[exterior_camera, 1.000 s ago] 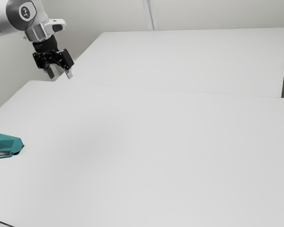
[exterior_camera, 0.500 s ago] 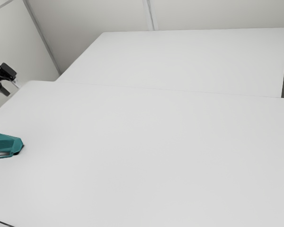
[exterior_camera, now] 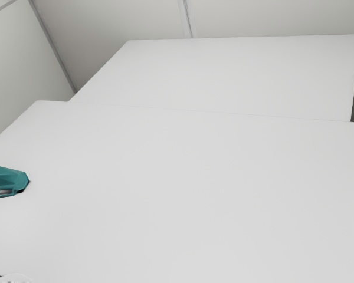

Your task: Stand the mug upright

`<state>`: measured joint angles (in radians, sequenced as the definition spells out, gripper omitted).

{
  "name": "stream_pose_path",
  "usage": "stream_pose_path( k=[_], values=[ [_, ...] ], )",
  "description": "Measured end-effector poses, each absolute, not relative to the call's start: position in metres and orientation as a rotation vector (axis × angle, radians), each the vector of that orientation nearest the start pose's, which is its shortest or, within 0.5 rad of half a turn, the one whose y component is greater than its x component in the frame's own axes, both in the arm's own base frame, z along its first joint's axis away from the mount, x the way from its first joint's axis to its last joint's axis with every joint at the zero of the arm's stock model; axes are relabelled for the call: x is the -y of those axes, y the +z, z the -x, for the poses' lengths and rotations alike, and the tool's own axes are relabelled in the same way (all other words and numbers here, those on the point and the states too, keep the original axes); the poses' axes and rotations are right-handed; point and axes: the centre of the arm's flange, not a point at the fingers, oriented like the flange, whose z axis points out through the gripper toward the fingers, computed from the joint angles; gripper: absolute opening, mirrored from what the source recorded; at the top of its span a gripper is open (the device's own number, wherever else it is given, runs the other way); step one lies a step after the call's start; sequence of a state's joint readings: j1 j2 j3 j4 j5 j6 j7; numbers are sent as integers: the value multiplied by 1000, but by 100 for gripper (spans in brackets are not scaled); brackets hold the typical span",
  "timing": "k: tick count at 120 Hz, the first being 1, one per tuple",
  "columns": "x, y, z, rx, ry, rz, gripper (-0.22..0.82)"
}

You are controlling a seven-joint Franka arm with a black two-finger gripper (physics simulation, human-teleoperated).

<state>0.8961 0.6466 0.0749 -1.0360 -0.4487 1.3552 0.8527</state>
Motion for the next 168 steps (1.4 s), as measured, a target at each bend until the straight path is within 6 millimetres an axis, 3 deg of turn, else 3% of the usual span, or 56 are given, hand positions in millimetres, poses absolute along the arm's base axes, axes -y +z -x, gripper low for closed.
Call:
stream_pose_path(
  k=[15,36,62,80,108,146,153,168],
  values=[
    [-567,431,-434,-100,220,-2604,60],
    [-583,420,-418,-67,269,-2590,60],
    [-604,357,-403,-65,250,-2532,60],
    [-610,316,-405,-51,271,-2485,60],
    [-604,308,-406,-21,357,-2381,60],
    [-586,295,-399,19,333,-2240,60],
    [-584,295,-399,22,333,-2227,54],
    [-582,294,-398,24,329,-2207,22]
  ],
)
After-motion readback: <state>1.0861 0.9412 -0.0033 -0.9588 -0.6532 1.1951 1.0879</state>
